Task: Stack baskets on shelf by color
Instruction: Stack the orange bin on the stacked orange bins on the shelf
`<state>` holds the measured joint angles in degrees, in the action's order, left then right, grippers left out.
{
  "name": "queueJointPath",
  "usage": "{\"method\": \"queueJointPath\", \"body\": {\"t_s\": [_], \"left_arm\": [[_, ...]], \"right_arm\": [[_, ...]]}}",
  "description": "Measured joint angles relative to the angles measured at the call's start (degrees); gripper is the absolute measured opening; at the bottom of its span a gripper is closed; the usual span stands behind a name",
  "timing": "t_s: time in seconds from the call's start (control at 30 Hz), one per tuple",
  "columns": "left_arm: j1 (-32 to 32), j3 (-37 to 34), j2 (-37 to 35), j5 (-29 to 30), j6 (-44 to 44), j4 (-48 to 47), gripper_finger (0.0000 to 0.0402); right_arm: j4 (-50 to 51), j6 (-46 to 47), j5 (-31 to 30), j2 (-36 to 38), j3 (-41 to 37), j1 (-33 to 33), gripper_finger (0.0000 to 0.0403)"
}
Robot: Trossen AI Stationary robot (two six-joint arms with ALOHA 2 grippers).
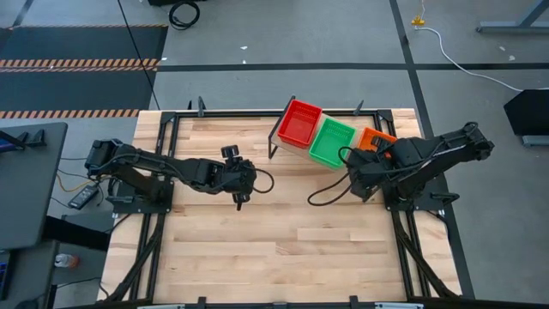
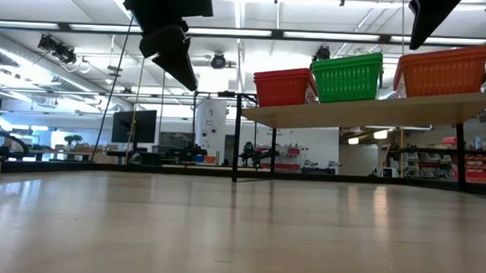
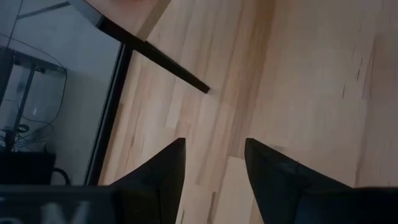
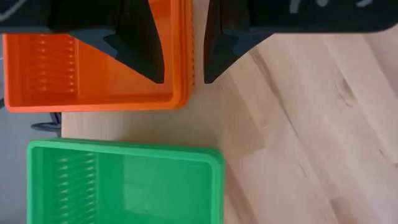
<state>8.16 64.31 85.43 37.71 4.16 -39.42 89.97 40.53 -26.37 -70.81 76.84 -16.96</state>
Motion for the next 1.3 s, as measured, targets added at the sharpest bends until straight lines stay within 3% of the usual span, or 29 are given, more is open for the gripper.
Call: {"method": "queueJointPath", "body": {"t_s": [0.33,0.53,0.9,1.3], "left_arm": [[0.2,0.0,0.0,-2.7,0.2,-0.3,0.0172],[0.4,0.0,0.0,-4.4,1.0,-0.4,0.0172],[0.4,0.0,0.0,-4.5,1.3,-0.5,0.0172],[0.4,0.0,0.0,-4.4,1.6,-0.5,0.0172]], "right_arm": [[0.0,0.4,1.0,0.0,-1.0,2.7,0.0118],[0.0,1.8,6.5,-0.1,-4.8,3.6,0.0118],[-5.0,6.0,10.6,-0.1,-5.5,1.9,0.0118],[-1.8,5.9,8.7,-0.1,-5.5,1.2,0.0118]]}}
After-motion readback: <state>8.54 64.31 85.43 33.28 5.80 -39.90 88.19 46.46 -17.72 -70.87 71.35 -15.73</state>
